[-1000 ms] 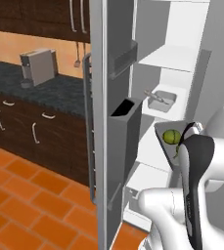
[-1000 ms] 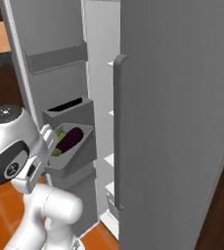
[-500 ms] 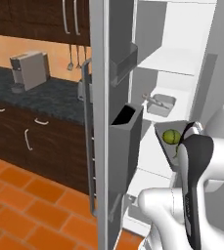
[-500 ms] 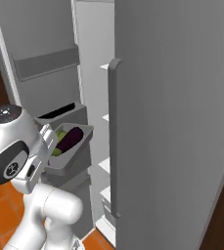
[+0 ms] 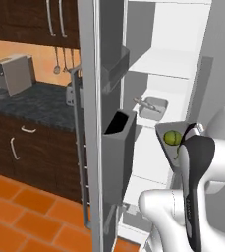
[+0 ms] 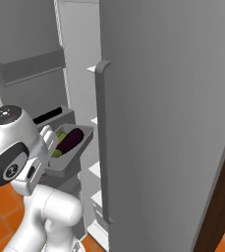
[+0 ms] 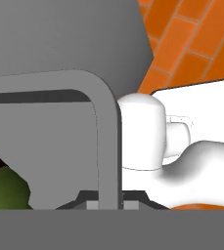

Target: Take the meat container that has the fish and place it on the second highest rack of the freezer. Then take the vegetable container that has the eggplant and lime and place it on the highest rack of the freezer.

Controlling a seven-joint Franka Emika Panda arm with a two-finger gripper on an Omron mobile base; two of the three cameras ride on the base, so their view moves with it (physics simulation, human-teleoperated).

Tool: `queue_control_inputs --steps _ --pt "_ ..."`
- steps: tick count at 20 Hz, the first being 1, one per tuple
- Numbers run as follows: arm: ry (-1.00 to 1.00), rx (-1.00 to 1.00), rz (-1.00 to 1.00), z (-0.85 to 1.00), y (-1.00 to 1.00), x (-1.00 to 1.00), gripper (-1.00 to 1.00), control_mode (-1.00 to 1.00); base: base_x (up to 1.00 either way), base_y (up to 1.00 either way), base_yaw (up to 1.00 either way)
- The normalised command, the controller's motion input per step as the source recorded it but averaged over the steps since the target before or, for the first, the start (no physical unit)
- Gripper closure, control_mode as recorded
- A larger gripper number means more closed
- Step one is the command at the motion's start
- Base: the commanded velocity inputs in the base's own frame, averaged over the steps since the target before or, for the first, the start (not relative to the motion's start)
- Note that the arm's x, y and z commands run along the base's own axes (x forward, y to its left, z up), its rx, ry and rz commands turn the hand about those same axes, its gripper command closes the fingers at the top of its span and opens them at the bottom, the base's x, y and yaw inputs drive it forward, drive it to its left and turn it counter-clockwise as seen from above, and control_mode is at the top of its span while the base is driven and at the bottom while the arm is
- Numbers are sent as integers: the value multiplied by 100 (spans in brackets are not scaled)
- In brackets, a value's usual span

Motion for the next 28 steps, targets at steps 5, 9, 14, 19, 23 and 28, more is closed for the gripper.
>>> queue_control_inputs --steps 5,9,14,19,23,28 --pt "0 0 0 0 0 0 100 100 38 5 -7" --pt "0 0 0 0 0 0 100 100 17 22 -4" --pt "0 0 0 0 0 0 100 100 -1 25 0" --pt "0 0 0 0 0 0 100 100 -11 28 3" --pt "0 0 0 0 0 0 100 100 -11 17 18" --pt "0 0 0 0 0 0 100 100 10 4 5"
